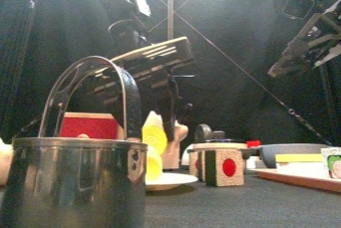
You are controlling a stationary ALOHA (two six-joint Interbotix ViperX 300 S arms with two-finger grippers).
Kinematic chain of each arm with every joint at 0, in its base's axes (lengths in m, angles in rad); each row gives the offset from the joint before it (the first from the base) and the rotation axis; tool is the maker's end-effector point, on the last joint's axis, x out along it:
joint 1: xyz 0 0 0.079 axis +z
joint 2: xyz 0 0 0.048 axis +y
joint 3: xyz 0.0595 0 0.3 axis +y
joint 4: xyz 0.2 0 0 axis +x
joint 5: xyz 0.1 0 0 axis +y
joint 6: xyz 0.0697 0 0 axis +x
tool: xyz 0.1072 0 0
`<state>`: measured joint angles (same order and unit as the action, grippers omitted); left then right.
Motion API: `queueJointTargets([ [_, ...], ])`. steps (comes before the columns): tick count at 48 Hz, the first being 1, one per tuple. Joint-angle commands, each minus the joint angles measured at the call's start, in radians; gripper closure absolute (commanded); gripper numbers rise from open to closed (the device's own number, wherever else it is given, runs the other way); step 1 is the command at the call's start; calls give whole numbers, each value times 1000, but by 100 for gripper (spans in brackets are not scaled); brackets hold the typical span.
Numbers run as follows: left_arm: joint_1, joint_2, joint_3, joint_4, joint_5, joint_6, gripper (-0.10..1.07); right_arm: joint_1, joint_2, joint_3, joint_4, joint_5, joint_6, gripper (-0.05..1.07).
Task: Place corn top on small plate
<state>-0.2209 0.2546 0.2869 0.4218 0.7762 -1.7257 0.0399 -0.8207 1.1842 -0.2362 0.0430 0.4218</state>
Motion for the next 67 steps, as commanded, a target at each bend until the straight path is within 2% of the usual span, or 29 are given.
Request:
queueJointTargets([
  [1, 3, -43, -5, 8, 0, 3, 31, -2, 6, -9, 5, -3, 2, 13],
  [7, 0, -74, 21, 40, -2, 14, 31, 0, 6, -9, 12, -3, 2, 13],
  [11, -3, -118, 48, 67, -8, 60, 31, 0, 8, -8, 14, -3, 2, 13],
  [15, -9, -181, 75, 77, -11, 147, 31, -2, 9, -6, 9, -3, 2, 13],
  [19, -20, -258, 130, 67, -14, 281, 31, 0, 9, -5, 8, -3, 2, 13],
  [22, -28, -304, 172, 32, -23, 360, 31, 0, 9, -5, 8, -3, 2, 13],
  [25, -35, -347, 221, -44, -41, 439, 31, -2, 9, -5, 8, -3, 2, 13],
  [32, -35, -397, 318, -227, -86, 558, 31, 0, 9, -5, 8, -3, 2, 13],
  [37, -35, -410, 362, -318, -118, 635, 31, -2, 12, -5, 8, -3, 0, 13],
  [45, -35, -399, 380, -388, -153, 715, 31, -2, 14, -5, 5, -3, 0, 13],
  [57, -35, -342, 377, -419, -149, 776, 30, -2, 14, -3, 2, -2, 0, 13],
  [67, -35, -336, 385, -419, -78, 788, 28, -2, 15, -3, 2, -2, 0, 13],
])
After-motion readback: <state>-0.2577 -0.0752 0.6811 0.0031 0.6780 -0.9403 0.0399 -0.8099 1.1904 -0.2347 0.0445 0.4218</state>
